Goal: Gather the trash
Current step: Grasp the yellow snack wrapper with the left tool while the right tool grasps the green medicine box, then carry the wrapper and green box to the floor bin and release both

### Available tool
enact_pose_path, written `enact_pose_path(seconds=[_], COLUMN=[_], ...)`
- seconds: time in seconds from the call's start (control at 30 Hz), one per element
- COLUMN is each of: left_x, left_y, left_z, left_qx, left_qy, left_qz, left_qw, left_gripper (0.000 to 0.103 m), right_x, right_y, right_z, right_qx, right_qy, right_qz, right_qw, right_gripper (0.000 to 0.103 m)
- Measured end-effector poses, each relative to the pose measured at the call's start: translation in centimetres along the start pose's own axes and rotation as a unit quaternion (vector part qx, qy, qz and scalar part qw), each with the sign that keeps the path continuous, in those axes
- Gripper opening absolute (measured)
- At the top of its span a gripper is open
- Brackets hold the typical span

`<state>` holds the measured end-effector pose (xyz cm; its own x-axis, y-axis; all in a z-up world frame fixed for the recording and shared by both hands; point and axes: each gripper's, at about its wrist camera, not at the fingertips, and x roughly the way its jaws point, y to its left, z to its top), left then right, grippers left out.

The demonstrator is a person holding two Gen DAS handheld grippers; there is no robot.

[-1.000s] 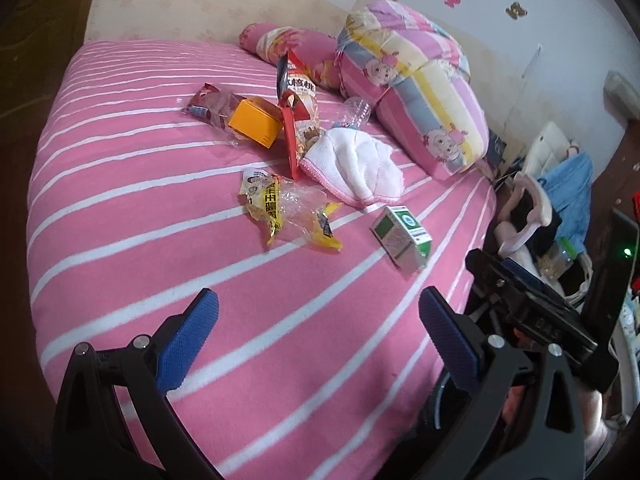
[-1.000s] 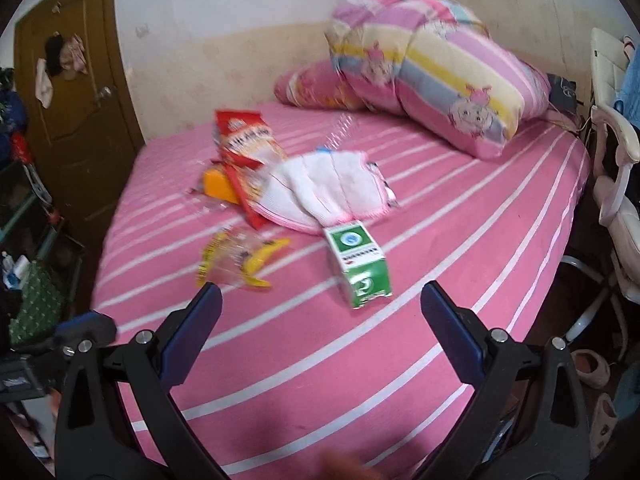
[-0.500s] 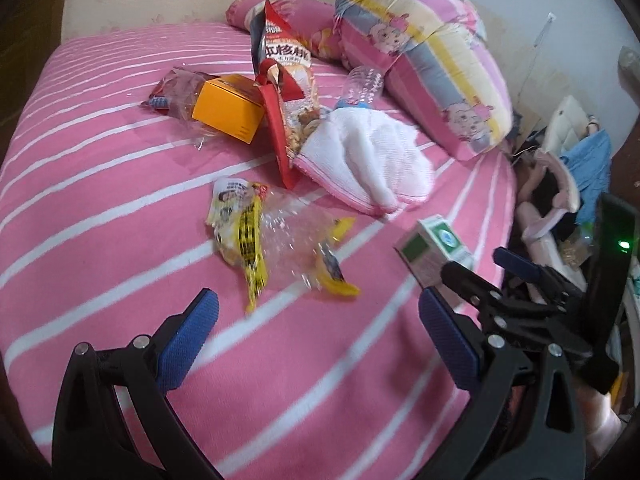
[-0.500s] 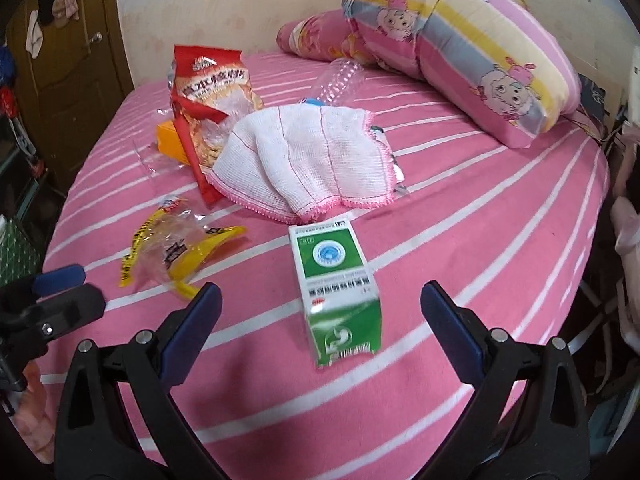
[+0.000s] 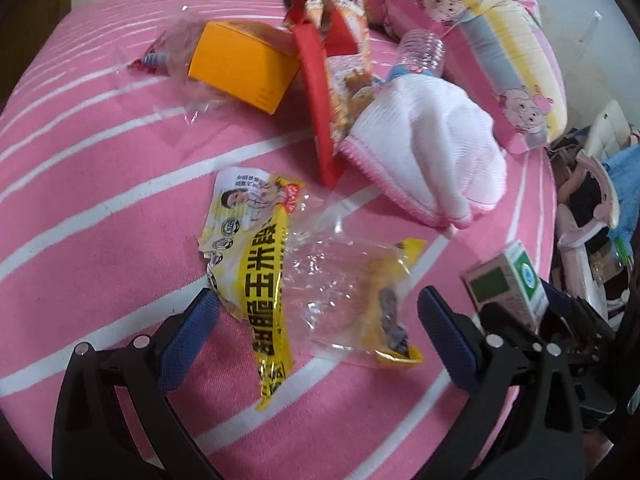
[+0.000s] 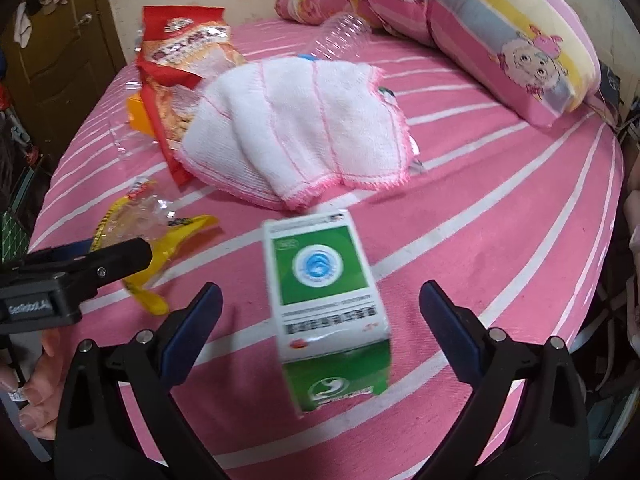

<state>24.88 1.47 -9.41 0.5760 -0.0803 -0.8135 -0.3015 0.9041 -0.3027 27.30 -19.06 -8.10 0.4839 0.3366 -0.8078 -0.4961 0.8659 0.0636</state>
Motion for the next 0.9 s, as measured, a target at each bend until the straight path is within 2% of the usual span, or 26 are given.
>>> enact_pose_path(seconds=[0.07, 0.13, 0.17, 0.2, 0.23, 0.3, 0.73, 0.9], left_x=[0.1, 0.1, 0.1, 0.1, 0.0, -0.2, -2.5, -5.0], left_y=[-0.4, -0.7, -0.9, -1.0, -1.0, -0.8, 0.2, 0.2], left_z=[0.0, -0.1, -0.1, -0.1, -0.3, -0.4, -0.4, -1.7], left_qx=[0.011, 0.023, 0.029, 0.034, 0.035, 0.031, -0.011, 0.000], left_qy=[-0.006, -0.007, -0.007, -0.007, -0.009, -0.010, -0.040, -0.058], left_qz=[0.009, 0.021, 0.029, 0.035, 0.034, 0.028, -0.006, -0.001], left_qw=[0.9999, 0.9995, 0.9991, 0.9988, 0.9988, 0.9991, 0.9991, 0.9983], left_gripper=[0.096, 0.085, 0.074, 0.069, 0.065, 0.060, 0.056, 0.056], right_x=[0.3, 0.5, 0.7, 0.7, 0.7, 0.6, -1.2, -4.3], right_y=[-0.4, -0.6, -0.7, -0.8, -0.9, -1.1, 0.4, 1.0], right_z=[0.0, -0.1, -0.2, -0.2, -0.2, -0.1, 0.9, 1.1], right_qx=[0.007, 0.011, 0.013, 0.017, 0.021, 0.027, 0.026, 0.038], right_qy=[0.007, 0.014, 0.019, 0.020, 0.020, 0.019, -0.016, -0.048], right_qz=[0.006, 0.007, 0.008, 0.011, 0.014, 0.016, 0.038, 0.071], right_qw=[1.000, 1.000, 1.000, 1.000, 0.999, 0.999, 0.999, 0.996], right_gripper=[0.087, 0.071, 0.068, 0.061, 0.053, 0.046, 0.044, 0.044])
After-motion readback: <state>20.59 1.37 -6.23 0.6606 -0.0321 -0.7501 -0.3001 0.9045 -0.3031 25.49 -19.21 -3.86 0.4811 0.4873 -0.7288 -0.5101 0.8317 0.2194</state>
